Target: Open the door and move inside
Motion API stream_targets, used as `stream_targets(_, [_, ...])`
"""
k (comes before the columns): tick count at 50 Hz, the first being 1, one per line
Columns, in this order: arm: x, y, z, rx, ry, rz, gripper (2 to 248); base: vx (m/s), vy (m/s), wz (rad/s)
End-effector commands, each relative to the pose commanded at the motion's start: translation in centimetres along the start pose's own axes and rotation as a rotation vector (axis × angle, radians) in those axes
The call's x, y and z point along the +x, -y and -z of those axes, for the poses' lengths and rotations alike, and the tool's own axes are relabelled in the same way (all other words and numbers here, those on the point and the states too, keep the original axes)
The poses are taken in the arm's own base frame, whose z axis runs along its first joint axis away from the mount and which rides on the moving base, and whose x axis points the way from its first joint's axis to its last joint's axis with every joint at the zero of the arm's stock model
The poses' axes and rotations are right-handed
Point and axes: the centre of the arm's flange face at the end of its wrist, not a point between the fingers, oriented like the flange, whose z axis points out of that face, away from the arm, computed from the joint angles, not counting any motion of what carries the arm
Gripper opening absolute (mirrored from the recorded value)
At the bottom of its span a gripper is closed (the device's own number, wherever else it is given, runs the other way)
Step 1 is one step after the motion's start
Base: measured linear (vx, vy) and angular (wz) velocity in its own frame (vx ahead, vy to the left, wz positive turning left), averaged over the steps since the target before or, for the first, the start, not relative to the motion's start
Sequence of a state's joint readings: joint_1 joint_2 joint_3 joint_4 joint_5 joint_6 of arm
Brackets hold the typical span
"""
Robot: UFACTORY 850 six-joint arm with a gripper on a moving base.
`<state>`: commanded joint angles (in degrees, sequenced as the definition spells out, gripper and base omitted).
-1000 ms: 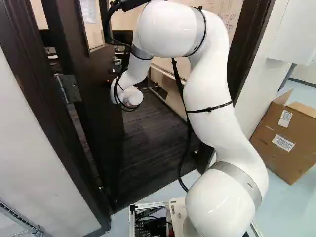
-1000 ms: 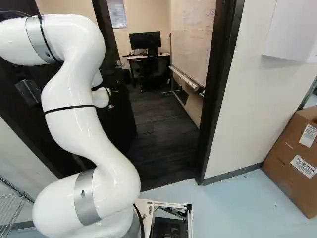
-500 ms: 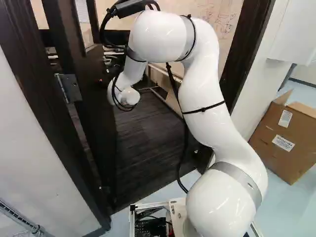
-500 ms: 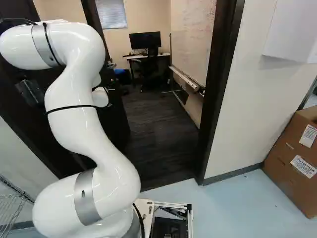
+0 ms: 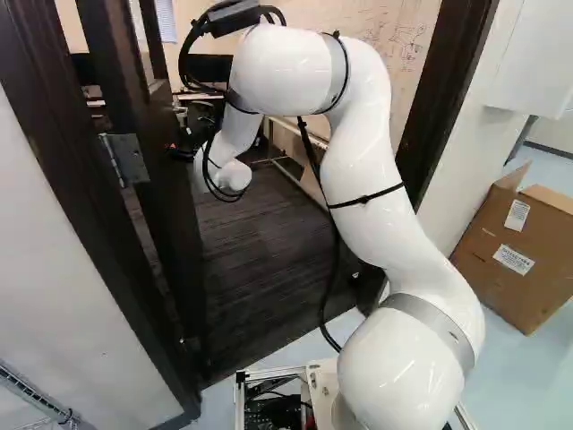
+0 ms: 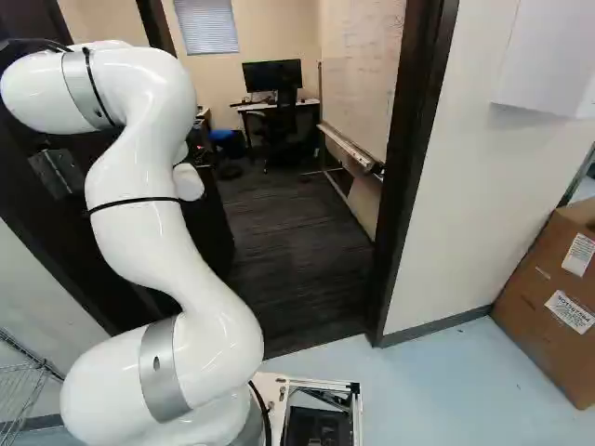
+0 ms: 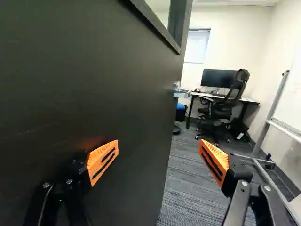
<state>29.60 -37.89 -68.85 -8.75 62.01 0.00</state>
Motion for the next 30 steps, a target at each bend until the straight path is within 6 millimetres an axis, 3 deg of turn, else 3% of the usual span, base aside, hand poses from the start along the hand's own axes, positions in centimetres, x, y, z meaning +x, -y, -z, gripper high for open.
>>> stream_targets(30, [-0.1,2.2,-1.7,0.118,-0.047,0.051,247,0.0,0.0,0.0])
